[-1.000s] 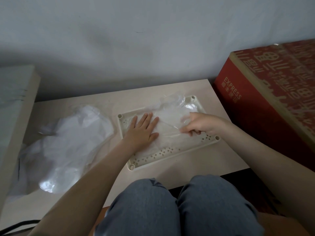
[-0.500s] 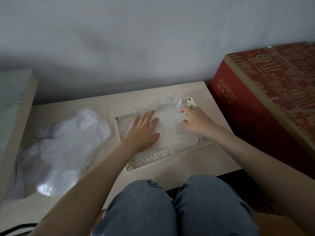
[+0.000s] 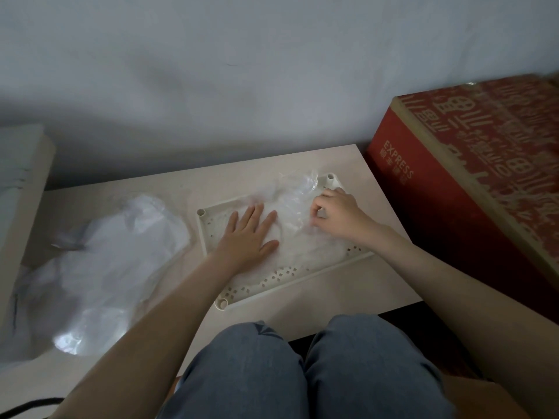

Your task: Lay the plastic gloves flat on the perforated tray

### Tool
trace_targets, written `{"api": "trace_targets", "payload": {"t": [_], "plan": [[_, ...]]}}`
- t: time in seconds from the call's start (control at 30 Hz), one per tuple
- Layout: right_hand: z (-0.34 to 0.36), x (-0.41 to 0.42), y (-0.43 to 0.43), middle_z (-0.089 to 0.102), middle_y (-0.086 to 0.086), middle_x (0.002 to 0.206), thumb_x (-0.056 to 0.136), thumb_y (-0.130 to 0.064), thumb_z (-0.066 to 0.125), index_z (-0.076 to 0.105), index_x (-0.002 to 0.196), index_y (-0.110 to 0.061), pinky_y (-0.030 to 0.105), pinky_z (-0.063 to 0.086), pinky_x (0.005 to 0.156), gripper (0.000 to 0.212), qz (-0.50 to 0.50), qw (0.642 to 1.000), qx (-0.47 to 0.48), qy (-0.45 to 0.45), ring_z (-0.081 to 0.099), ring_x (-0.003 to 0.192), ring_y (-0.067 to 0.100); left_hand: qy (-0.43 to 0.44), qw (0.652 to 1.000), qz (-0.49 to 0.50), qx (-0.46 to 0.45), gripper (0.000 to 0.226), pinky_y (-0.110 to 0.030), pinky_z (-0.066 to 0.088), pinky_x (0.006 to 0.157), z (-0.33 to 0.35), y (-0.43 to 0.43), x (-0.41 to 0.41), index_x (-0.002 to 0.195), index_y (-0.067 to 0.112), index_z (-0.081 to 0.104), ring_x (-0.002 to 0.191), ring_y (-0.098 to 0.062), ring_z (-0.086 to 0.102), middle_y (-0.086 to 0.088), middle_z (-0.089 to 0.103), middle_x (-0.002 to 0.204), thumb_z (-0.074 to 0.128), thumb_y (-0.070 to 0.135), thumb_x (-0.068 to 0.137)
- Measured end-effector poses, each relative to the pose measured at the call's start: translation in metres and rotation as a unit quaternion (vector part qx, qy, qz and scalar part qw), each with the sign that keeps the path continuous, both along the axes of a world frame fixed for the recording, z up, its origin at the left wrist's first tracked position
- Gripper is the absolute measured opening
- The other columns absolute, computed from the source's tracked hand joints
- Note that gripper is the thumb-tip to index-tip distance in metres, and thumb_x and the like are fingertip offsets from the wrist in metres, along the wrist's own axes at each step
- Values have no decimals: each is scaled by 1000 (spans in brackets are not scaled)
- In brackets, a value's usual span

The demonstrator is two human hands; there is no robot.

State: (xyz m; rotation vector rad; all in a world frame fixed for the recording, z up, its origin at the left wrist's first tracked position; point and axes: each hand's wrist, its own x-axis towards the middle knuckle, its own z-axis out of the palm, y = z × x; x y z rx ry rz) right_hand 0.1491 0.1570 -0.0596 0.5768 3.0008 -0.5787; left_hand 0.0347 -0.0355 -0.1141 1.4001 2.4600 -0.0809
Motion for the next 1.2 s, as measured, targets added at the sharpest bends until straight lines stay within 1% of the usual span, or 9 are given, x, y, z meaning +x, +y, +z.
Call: {"api": "trace_targets", "payload": {"t": [0.1,0.27,0.37,0.5,0.7,0.83,0.97,1.1,1.2], "plan": [[8,0,1,52,-10,97,85,-27,67,61,84,-21,28,24,87,8,-2,999,-37,9,43,112,16,-5,1000,1,0,65,-44,-9,118,1,0,1,152,27,-11,147,-21,-16,-7,-18,160,17,53,100],[17,3,4,61,-5,93,82,-20,69,58,77,-20,41,37,97,12,-8,994,-99,38,53,97,15,-8,1000,1,-4,65,-44,-9,119,1,-2,0,152,27,-11,147,-21,-17,-7,-19,159,17,54,100],[19,5,8,64,-4,89,82,-15,68,61,78,-16,37,43,93,8,-7,989,-137,52,56,90,11,-7,1000,1,-2,65,-44,-9,119,1,-2,0,152,27,-10,147,-21,-16,-7,-18,160,17,54,100],[25,7,6,64,-6,79,85,-11,66,59,82,-14,21,43,76,7,-18,968,-246,44,56,74,2,-5,1000,2,1,65,-44,-9,118,1,-2,1,152,27,-10,147,-21,-16,-7,-17,160,18,54,100],[27,5,11,60,0,74,92,-7,59,57,98,-14,21,47,65,9,-87,930,-351,65,55,62,8,-6,1000,-1,-1,65,-44,-9,118,1,-3,0,152,27,-11,147,-21,-17,-7,-18,160,17,54,100],[22,10,19,60,3,76,92,-6,54,59,100,-11,21,44,60,10,-138,932,-333,37,52,63,12,-8,1000,-4,3,65,-44,-9,119,0,-3,-1,152,27,-12,147,-21,-16,-7,-17,160,17,54,100],[14,15,23,62,1,79,90,-12,53,58,94,-17,25,45,65,8,-165,950,-264,-10,53,66,13,-7,1000,-10,14,68,-44,-9,118,-1,-3,0,152,27,-12,147,-21,-15,-7,-16,160,13,58,98],[10,20,21,59,2,96,89,-19,55,53,110,-15,30,44,73,21,-152,977,-151,-18,57,86,19,29,999,-31,25,88,-44,-11,116,2,-5,2,152,26,-10,147,-23,-14,-7,-17,160,-15,64,73],[11,20,9,55,6,112,88,-17,58,52,123,-9,33,40,89,37,-76,995,-61,14,51,106,23,47,995,-55,75,84,-46,-4,117,6,-5,2,154,18,11,149,-27,-3,-10,-4,161,-4,59,82]]}}
